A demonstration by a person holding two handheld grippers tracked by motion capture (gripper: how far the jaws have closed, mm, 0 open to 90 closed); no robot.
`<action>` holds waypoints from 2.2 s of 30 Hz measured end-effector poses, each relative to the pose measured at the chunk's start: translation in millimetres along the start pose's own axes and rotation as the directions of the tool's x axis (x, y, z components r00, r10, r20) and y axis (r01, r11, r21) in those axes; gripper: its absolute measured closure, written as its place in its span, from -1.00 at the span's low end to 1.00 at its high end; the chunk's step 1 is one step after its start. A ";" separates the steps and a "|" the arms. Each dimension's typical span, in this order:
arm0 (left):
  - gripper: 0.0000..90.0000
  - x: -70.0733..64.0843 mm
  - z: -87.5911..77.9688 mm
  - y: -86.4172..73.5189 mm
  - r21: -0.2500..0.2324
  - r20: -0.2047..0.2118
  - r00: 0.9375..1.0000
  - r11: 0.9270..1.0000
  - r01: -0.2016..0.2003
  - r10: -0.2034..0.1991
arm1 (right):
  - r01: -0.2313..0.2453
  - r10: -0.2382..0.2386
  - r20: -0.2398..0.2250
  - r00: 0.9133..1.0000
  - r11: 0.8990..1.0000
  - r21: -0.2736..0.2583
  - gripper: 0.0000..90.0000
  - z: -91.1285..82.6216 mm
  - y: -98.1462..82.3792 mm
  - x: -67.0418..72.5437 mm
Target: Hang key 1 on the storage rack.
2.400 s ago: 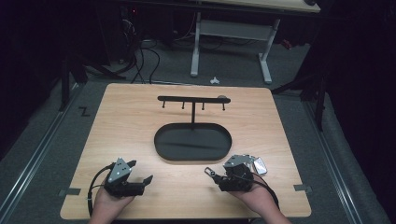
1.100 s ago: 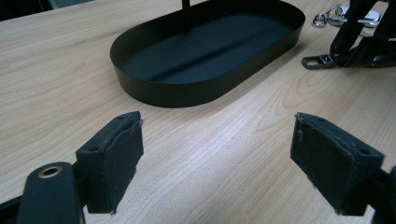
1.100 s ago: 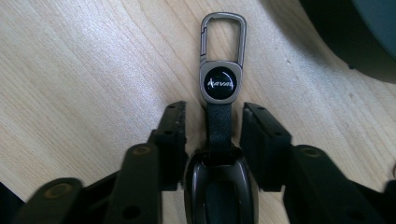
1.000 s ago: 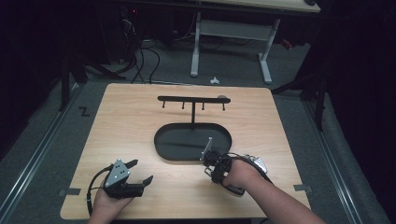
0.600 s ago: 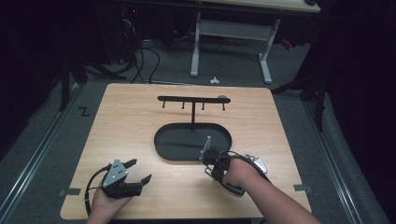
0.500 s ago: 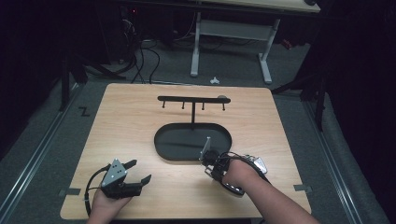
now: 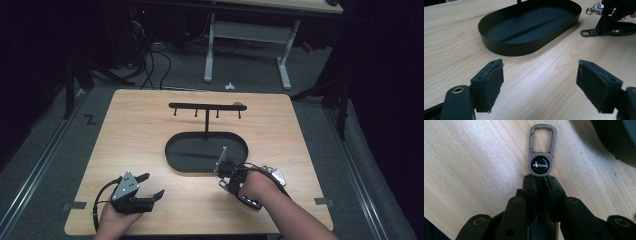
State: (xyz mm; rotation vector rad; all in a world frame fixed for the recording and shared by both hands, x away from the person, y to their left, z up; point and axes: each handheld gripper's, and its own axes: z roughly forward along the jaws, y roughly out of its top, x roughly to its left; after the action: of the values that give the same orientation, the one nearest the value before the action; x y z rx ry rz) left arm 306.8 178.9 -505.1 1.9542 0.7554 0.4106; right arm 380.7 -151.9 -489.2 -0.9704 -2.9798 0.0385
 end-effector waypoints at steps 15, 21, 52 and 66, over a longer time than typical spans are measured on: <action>-0.49 1.7 6.2 2.2 -0.004 0.015 1.000 1.000 -0.006 0.006 | 0.028 -0.028 0.012 1.000 0.999 -0.037 0.78 -0.5 -4.6 1.5; -0.49 2.3 8.5 2.3 -0.004 0.023 1.000 1.000 -0.005 0.005 | -0.026 0.025 -0.009 1.000 0.994 -0.105 0.78 -15.4 -13.3 -3.6; -0.47 1.6 7.7 4.2 -0.019 0.026 0.999 1.000 -0.023 0.023 | -0.174 0.192 0.007 0.981 0.904 -0.389 0.78 -106.1 -42.1 -26.6; -0.47 2.0 4.8 2.5 -0.022 0.007 1.000 1.000 -0.021 0.021 | -0.174 0.211 0.041 0.977 0.888 -0.426 0.78 -119.1 -27.5 -39.7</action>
State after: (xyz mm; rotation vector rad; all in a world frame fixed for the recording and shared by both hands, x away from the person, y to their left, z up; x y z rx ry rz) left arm 311.9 176.1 -505.3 1.9438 0.7240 0.4229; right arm 398.4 -195.0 -369.4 -1.3323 -3.0164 -0.6033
